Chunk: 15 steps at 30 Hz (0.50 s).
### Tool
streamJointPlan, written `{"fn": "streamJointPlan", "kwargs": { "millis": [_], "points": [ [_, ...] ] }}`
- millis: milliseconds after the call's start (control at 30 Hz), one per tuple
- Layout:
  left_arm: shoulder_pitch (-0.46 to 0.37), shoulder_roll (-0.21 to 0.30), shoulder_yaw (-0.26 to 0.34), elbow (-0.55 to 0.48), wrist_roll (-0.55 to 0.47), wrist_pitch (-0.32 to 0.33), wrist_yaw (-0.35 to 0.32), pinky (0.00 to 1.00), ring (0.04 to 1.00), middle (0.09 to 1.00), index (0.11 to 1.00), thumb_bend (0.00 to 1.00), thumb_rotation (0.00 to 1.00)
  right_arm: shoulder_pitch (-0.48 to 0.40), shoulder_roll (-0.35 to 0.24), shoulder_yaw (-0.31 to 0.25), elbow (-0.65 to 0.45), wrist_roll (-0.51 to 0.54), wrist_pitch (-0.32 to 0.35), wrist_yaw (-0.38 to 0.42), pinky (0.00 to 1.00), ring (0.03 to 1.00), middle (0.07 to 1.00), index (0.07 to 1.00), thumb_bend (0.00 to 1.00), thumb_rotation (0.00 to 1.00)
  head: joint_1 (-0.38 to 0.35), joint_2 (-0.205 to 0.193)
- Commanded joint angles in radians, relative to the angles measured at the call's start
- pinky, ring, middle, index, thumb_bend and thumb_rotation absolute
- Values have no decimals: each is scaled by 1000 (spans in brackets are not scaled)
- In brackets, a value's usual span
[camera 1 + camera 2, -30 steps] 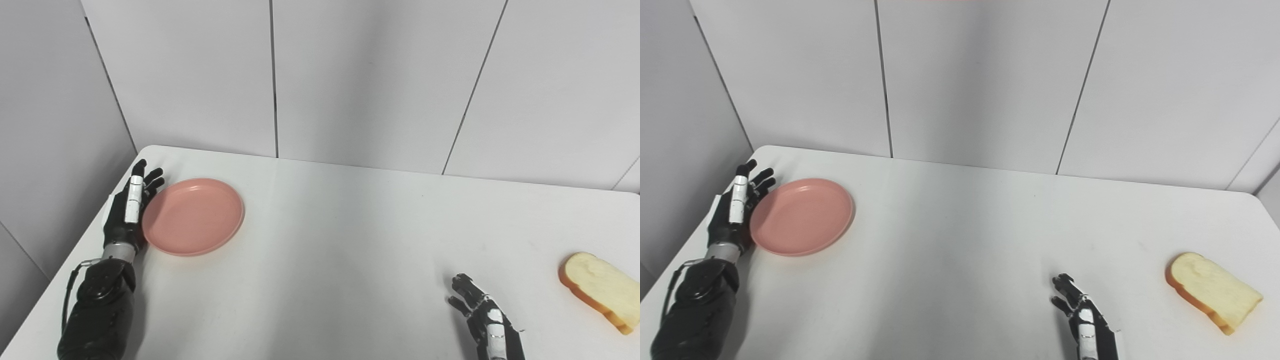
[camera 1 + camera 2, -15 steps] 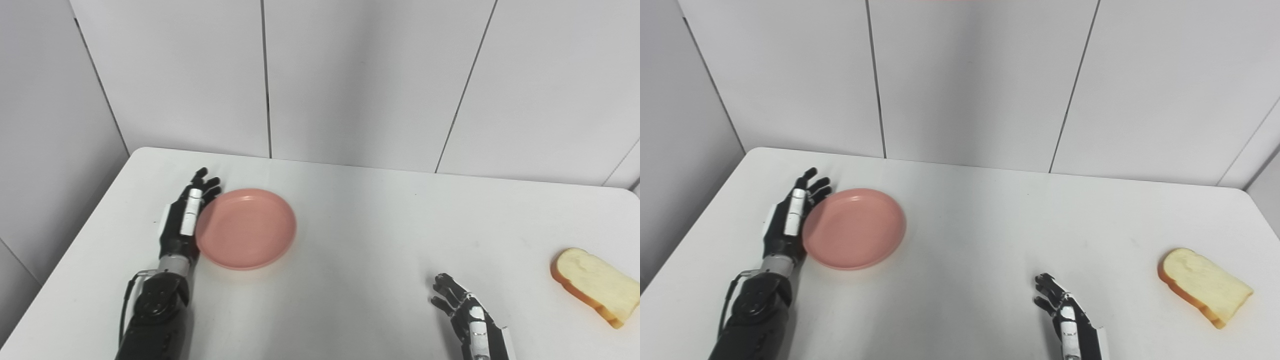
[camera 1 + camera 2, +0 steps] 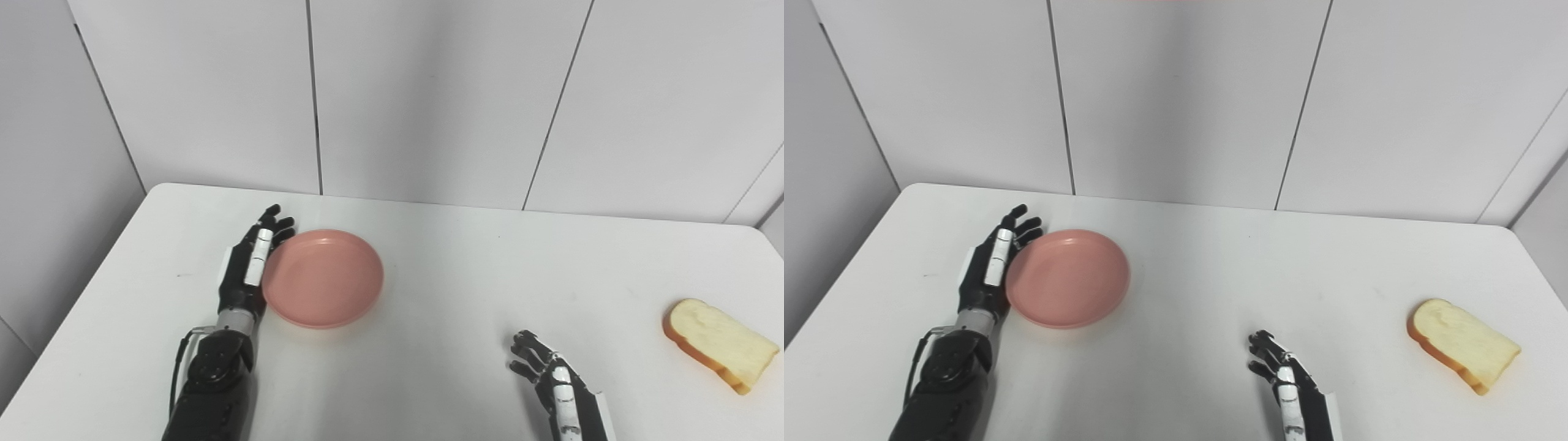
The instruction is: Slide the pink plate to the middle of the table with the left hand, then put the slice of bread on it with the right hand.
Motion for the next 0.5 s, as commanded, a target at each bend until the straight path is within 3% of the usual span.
{"fn": "streamJointPlan", "kwargs": {
  "millis": [0,233,367,400,467],
  "points": [
    [-24,-16,-14,30,8,-10,-13,819,805,794,835,820,865,0,17,10,-33,-15,-6,-6,777,818,846,705,707,973,-10,3],
    [-19,-65,-82,73,35,-32,-53,839,823,803,839,773,882,-1,26,28,-29,-59,-3,-22,769,826,857,719,681,990,-48,-8],
    [-10,-89,-114,95,44,-42,-66,831,810,795,829,772,853,0,45,29,-8,-93,-32,-47,796,817,838,794,602,961,-115,-19],
    [-7,-92,-120,96,46,-43,-69,826,810,799,836,793,864,1,51,27,-1,-104,-41,-57,801,824,849,867,583,929,-119,-20],
    [-4,-94,-132,96,48,-50,-78,821,811,803,843,796,868,4,65,22,15,-126,-57,-83,806,836,869,925,568,895,-140,-25]
  ]
}}
